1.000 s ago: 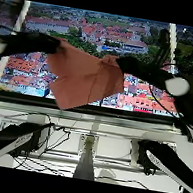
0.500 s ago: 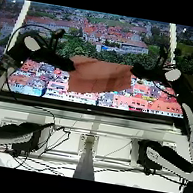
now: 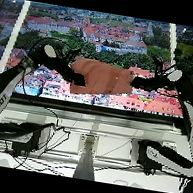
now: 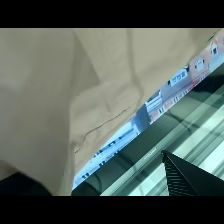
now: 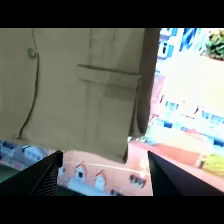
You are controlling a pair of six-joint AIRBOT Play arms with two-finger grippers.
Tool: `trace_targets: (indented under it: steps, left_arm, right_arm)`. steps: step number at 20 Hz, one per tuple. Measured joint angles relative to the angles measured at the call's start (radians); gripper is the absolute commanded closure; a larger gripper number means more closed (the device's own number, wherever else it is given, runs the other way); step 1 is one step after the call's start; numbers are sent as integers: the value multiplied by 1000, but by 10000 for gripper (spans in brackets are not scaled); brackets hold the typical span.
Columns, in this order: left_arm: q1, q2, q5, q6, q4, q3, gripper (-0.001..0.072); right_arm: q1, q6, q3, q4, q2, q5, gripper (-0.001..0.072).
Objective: Fold the clothes and pants, and hang the long-sleeved shirts on hangers.
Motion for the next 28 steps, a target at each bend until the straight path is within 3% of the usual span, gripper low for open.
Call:
trace_targets:
  steps: [6, 9, 10, 18, 19, 20, 22, 28]
  left_arm:
    - [-5, -22, -4, 6, -1, 0, 12]
    - [-6, -26, 0, 7, -1, 0, 12]
    - [-6, -26, 1, 7, -1, 0, 12]
    - [-6, -26, 15, 7, 0, 0, 12]
    - [-6, -26, 16, 8, 0, 0, 12]
    - [-6, -26, 16, 11, 1, 0, 12]
    - [-6, -26, 24, 11, 6, 0, 12]
    - [27, -14, 33, 11, 73, 68, 11]
  right_arm:
    - [-82, -2, 113, 52, -137, -63, 124]
    - [-149, -50, 200, 146, -238, 28, 116]
    - [-163, -77, 217, 180, -271, 64, 84]
    - [-129, -196, 263, 370, -475, 171, 105]
    - [-108, -213, 265, 390, -486, 170, 192]
    - [-86, -233, 266, 398, -493, 159, 324]
    - [-39, -277, 266, 402, -504, 140, 693]
    - [7, -328, 271, 431, -461, 87, 695]
